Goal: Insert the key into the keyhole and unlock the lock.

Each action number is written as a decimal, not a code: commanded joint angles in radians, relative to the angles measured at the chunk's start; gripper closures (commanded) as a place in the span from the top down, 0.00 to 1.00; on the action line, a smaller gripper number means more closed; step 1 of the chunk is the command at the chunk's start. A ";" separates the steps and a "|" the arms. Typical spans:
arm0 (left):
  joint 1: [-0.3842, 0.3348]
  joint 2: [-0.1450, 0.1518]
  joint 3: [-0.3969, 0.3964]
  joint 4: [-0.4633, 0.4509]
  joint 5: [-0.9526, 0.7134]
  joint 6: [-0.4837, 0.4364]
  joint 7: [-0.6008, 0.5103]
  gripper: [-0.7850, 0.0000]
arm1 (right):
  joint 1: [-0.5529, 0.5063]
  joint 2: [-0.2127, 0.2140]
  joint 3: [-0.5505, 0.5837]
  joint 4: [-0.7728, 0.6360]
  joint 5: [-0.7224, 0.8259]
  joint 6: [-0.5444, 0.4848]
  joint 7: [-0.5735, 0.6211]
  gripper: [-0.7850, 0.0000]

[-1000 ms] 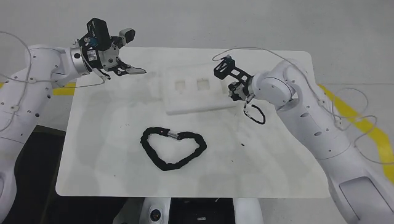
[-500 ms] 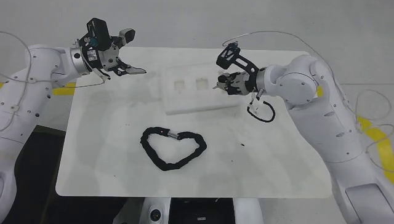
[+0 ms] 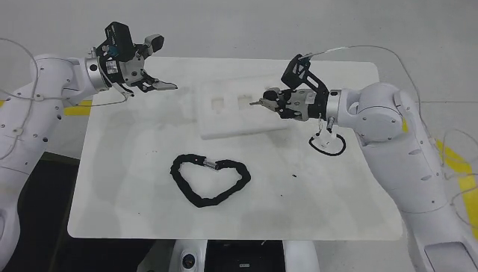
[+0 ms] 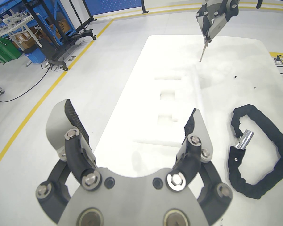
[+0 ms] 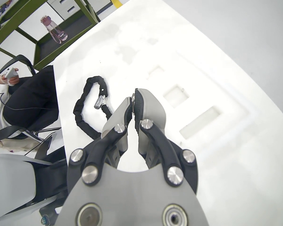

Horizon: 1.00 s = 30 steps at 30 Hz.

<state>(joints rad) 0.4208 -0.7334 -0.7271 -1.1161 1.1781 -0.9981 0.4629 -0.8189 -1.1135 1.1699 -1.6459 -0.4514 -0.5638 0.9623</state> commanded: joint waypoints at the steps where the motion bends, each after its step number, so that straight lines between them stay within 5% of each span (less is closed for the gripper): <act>1: 0.000 0.000 0.000 0.000 0.000 0.000 0.000 1.00 | -0.022 0.007 0.026 -0.005 -0.012 -0.009 -0.020 0.00; 10: 0.003 0.000 0.000 -0.004 0.000 0.003 -0.003 1.00 | -0.063 0.022 0.072 -0.029 -0.051 -0.011 -0.020 0.00; 16: 0.057 0.004 0.008 -0.102 0.011 -0.014 -0.038 1.00 | -0.063 0.022 0.072 -0.029 -0.051 -0.011 -0.020 0.00; 25: 0.084 0.038 0.182 -0.229 0.025 -0.014 -0.033 1.00 | -0.063 0.022 0.072 -0.029 -0.051 -0.011 -0.020 0.00; 30: 0.038 0.063 0.331 -0.278 0.076 -0.014 -0.027 1.00 | -0.063 0.022 0.072 -0.029 -0.051 -0.011 -0.020 0.00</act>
<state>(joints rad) 0.4736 -0.6757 -0.4330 -1.3928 1.2497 -1.0123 0.4287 -0.8823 -1.0916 1.2421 -1.6753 -0.5028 -0.5750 0.9423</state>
